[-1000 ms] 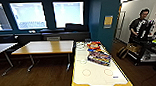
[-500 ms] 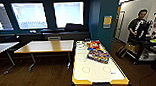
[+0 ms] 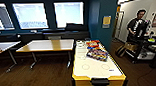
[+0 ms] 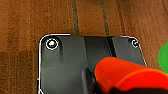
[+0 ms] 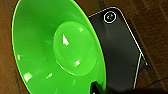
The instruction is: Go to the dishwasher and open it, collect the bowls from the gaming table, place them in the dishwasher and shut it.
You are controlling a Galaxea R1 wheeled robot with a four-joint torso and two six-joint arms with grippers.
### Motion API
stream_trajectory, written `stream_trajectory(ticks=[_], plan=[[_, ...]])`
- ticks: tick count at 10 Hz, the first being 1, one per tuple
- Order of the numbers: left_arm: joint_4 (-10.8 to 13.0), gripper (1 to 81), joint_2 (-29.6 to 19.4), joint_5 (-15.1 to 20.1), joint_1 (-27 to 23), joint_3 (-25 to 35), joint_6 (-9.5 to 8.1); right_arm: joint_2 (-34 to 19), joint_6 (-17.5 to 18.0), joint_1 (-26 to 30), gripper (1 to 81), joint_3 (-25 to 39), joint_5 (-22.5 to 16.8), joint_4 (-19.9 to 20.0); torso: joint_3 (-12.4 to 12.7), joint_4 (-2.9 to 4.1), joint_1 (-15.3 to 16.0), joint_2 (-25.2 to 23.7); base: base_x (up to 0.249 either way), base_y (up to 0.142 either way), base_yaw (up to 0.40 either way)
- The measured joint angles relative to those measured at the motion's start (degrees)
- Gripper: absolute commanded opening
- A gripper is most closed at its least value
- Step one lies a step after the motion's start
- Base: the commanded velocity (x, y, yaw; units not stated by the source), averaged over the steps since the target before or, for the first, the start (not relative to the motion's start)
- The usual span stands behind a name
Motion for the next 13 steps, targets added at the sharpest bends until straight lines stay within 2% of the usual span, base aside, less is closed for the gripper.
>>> stream_trajectory(ticks=[13], plan=[[1.07,1.0,0.45,0.02,0.77,-0.09,0.0,1.27,-0.67,0.0,1.0,-0.17,-0.2,-1.49,0.02,0.0,-0.02,-0.02,-0.132,0.0,0.0]])
